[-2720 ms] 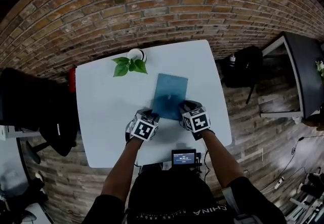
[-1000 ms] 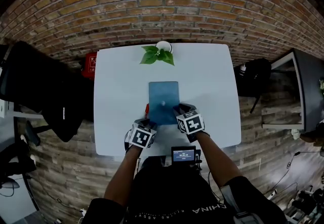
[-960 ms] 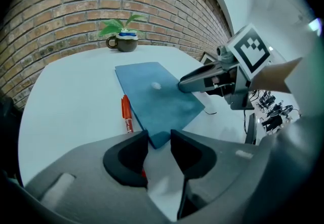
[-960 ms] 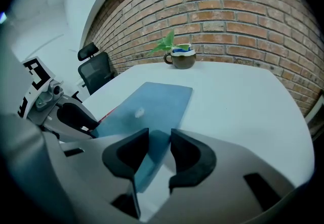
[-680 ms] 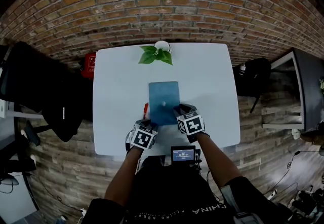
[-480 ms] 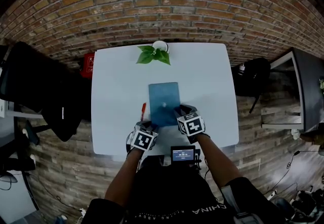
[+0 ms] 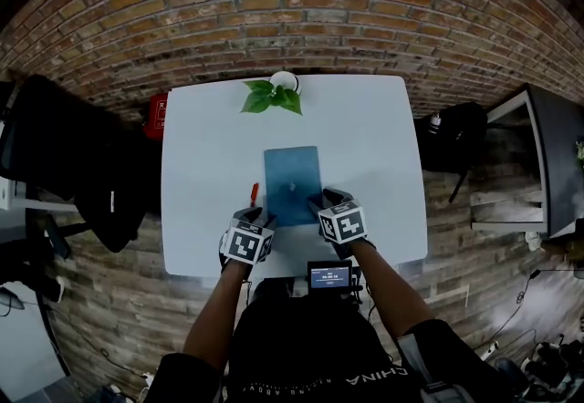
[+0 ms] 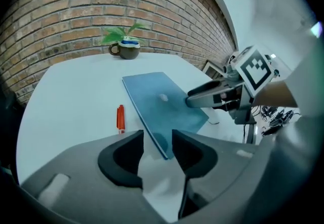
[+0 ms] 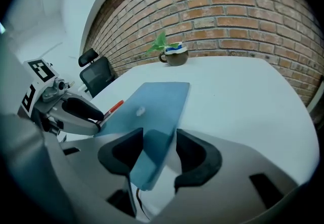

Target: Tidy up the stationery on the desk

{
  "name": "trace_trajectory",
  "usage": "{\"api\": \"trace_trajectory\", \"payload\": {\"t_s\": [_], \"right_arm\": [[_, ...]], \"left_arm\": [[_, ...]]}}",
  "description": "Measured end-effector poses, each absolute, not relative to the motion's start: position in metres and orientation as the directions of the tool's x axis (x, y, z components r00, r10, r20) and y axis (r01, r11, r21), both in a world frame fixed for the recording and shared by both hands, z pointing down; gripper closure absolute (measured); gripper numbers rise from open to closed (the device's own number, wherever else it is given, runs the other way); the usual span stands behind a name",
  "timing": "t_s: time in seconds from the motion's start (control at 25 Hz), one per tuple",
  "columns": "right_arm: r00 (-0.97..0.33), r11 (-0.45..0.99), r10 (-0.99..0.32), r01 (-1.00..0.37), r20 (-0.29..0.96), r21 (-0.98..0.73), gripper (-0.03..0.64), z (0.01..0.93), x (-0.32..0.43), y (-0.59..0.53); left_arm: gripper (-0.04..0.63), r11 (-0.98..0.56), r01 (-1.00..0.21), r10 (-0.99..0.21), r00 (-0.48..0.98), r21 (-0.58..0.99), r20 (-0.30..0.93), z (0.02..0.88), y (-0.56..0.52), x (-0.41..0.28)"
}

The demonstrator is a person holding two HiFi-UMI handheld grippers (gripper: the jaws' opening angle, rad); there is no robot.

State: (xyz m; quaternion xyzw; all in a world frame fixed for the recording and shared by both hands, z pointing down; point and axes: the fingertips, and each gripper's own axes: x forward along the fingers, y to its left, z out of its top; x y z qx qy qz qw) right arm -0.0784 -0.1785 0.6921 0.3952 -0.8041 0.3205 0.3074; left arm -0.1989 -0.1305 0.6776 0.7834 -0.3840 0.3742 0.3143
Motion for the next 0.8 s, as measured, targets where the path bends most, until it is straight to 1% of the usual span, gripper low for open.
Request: {"api": "trace_trajectory", "payload": {"t_s": [0.08,0.2,0.32,0.48,0.8], "right_arm": [[-0.498,0.473,-0.439,-0.835,0.748,-0.279,0.394,0.692,-0.080,-0.178],[-0.491,0.462,-0.440,-0.842,0.752,-0.279,0.388,0.693,-0.082,-0.179],[-0.486,0.454,-0.441,-0.846,0.755,-0.279,0.388,0.692,-0.085,-0.178],[-0.460,0.434,-0.459,-0.863,0.760,-0.260,0.393,0.693,-0.085,-0.178],[-0.470,0.411,-0.460,-0.865,0.753,-0.289,0.459,0.692,-0.080,-0.180]], "left_arm": [[0.431,-0.508,-0.837,-0.368,0.423,0.202,0.828,0.680,-0.140,-0.195],[0.431,-0.522,-0.840,-0.383,0.388,0.151,0.838,0.688,-0.153,-0.193],[0.433,-0.536,-0.837,-0.375,0.355,0.113,0.856,0.688,-0.151,-0.191],[0.437,-0.524,-0.841,-0.372,0.369,0.135,0.852,0.691,-0.150,-0.190],[0.437,-0.537,-0.829,-0.350,0.390,0.158,0.852,0.693,-0.151,-0.189]]}}
